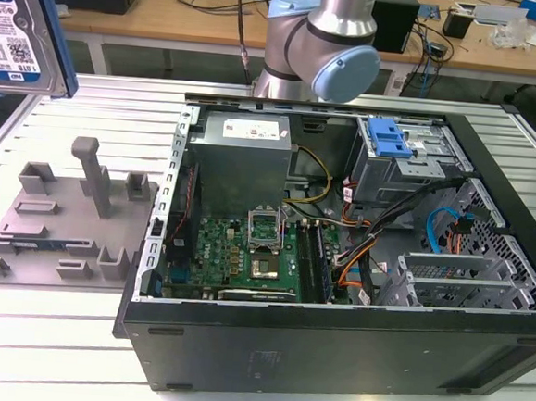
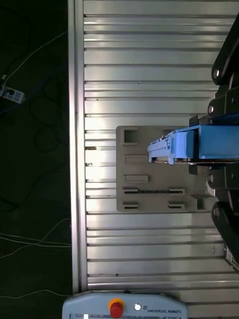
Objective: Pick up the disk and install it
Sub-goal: 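Pick up the disk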
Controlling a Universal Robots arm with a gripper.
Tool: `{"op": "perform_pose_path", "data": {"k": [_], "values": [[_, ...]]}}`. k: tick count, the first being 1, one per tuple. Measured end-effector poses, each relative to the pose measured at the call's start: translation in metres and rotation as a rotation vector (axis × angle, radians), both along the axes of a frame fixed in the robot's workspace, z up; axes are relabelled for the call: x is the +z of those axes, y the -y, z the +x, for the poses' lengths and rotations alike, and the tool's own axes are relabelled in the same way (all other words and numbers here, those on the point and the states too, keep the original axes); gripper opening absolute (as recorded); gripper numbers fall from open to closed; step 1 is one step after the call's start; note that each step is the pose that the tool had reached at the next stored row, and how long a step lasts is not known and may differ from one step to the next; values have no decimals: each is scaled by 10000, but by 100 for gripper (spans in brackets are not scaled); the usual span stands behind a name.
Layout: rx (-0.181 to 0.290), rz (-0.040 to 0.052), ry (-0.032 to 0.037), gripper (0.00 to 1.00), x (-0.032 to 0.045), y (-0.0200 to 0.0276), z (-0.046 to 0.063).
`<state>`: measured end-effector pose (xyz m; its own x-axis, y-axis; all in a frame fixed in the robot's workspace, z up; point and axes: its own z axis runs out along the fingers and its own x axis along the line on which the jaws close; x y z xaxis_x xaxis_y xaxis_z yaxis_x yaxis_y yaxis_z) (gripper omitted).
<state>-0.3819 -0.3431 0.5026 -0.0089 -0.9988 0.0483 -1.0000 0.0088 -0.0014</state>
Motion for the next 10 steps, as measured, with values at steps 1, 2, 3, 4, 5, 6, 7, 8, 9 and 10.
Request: {"op": "perform_pose_path", "data": {"k": [1,2,3,4,5,6,7,8,9,10], "values": [[-1,0,-1,36,3,27,19],[-2,0,-3,36,7,51,37],[-3,0,-5,36,11,83,61],[-1,0,-7,36,15,110,82],[0,0,-11,36,20,138,106],[-1,0,-14,36,24,169,132],[-3,0,-19,36,31,214,170],[-1,0,-22,36,35,239,191],[-1,0,-26,36,41,270,219],[-3,0,-32,36,48,312,256]]}}
